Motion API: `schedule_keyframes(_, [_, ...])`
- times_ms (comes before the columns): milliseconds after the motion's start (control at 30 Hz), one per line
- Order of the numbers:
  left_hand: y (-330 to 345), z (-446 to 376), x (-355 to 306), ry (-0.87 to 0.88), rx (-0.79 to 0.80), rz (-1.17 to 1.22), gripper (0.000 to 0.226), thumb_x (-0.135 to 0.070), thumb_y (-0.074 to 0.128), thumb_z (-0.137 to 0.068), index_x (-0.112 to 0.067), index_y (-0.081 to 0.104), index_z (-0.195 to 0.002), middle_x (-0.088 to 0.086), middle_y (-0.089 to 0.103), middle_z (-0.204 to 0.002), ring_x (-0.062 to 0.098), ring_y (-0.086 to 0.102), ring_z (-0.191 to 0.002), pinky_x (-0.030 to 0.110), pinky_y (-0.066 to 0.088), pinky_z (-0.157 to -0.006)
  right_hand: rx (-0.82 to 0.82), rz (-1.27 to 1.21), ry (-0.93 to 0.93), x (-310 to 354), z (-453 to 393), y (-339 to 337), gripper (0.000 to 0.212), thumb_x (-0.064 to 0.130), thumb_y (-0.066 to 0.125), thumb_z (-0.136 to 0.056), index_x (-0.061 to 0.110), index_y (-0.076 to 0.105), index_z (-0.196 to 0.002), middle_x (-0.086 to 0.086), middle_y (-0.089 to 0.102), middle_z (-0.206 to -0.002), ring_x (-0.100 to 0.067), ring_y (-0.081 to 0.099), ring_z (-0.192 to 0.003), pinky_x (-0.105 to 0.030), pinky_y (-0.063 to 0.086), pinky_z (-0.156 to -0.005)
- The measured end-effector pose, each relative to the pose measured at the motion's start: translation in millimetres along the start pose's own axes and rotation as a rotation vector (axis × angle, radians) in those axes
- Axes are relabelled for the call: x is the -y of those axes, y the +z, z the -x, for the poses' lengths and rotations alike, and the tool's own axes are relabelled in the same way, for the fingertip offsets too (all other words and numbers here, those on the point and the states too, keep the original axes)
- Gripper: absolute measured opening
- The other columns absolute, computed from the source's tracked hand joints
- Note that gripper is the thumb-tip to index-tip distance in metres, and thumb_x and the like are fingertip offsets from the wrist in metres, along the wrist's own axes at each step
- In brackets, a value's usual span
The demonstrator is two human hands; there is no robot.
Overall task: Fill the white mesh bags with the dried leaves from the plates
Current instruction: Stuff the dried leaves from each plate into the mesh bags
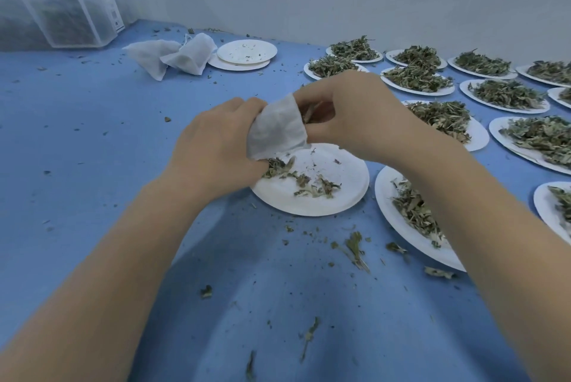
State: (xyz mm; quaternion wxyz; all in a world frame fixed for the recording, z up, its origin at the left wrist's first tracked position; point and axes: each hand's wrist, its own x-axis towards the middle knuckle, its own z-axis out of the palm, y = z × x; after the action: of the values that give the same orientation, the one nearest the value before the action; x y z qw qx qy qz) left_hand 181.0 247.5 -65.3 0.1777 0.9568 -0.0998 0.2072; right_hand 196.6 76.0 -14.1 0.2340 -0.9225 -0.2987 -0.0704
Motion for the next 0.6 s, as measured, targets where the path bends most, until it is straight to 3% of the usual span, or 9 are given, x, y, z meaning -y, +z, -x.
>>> schedule_keyframes(100, [-1.0,-0.7,1.4,-0.045,-0.013,0.088,0.048,-0.018,0.067,-0.066,-0.021,0.052,-0.112,-0.003,0.054,-0.098,0.02,0.049,-0.087,0.033,0.039,-0.069,0.088,-0.295,-0.014,-0.7,3.3,-4.9,0.04,-0.002,0.063,-0.082,0.019,0.066,-0.116,0.005,0.07,-0.105,-0.008,0.066,-0.097,-0.027,0.051,-0.09])
schedule_keyframes(200, [-1.0,-1.5,3.5,-0.081,-0.039,0.148,0.049,-0.019,0.069,-0.064,-0.025,0.052,-0.11,-0.008,0.053,-0.094,0.016,0.046,-0.085,0.03,0.035,-0.068,0.108,-0.417,-0.007,-2.4,3.3,-6.4,0.043,-0.009,0.057,-0.083,0.016,0.063,-0.118,0.007,0.068,-0.11,-0.004,0.065,-0.097,-0.023,0.051,-0.09])
schedule_keyframes(300, [-0.7,-1.2,4.2,-0.066,-0.048,0.181,0.049,-0.02,0.069,-0.063,-0.028,0.053,-0.109,-0.012,0.051,-0.088,0.012,0.045,-0.082,0.026,0.032,-0.064,-0.038,-0.384,0.049,-0.7,1.9,-1.0,0.028,0.001,0.063,-0.082,0.021,0.066,-0.101,0.01,0.069,-0.096,0.002,0.066,-0.083,-0.011,0.051,-0.069])
schedule_keyframes(367, [-0.4,-0.7,4.0,-0.053,-0.057,0.211,0.05,-0.02,0.069,-0.062,-0.03,0.053,-0.109,-0.017,0.049,-0.083,0.007,0.043,-0.08,0.018,0.031,-0.06,-0.14,-0.32,0.078,0.3,0.7,3.1,0.02,0.005,0.067,-0.08,0.023,0.066,-0.088,0.016,0.065,-0.078,0.008,0.062,-0.065,-0.005,0.041,-0.051])
schedule_keyframes(433, [0.1,-0.4,3.5,-0.05,-0.064,0.236,0.051,-0.02,0.069,-0.062,-0.033,0.053,-0.109,-0.019,0.05,-0.083,0.001,0.042,-0.078,0.009,0.029,-0.06,-0.189,-0.221,0.066,2.0,0.3,6.0,0.015,0.01,0.069,-0.08,0.024,0.07,-0.087,0.017,0.062,-0.07,0.003,0.06,-0.062,-0.004,0.04,-0.053])
schedule_keyframes(533, [0.0,-0.3,2.5,-0.045,-0.058,0.25,0.052,-0.021,0.069,-0.06,-0.035,0.053,-0.107,-0.021,0.052,-0.084,-0.002,0.042,-0.081,0.005,0.032,-0.061,-0.184,-0.131,0.01,5.8,0.2,8.9,0.018,0.014,0.065,-0.084,0.024,0.075,-0.095,0.014,0.065,-0.071,0.005,0.057,-0.074,-0.005,0.043,-0.066])
schedule_keyframes(600, [-0.1,0.1,1.7,-0.032,-0.059,0.258,0.051,-0.025,0.072,-0.058,-0.036,0.054,-0.105,-0.018,0.055,-0.086,0.0,0.045,-0.082,0.005,0.035,-0.064,-0.141,-0.123,-0.012,4.5,-0.7,9.6,0.021,0.011,0.062,-0.085,0.022,0.076,-0.095,0.022,0.055,-0.054,0.008,0.052,-0.056,-0.006,0.038,-0.055])
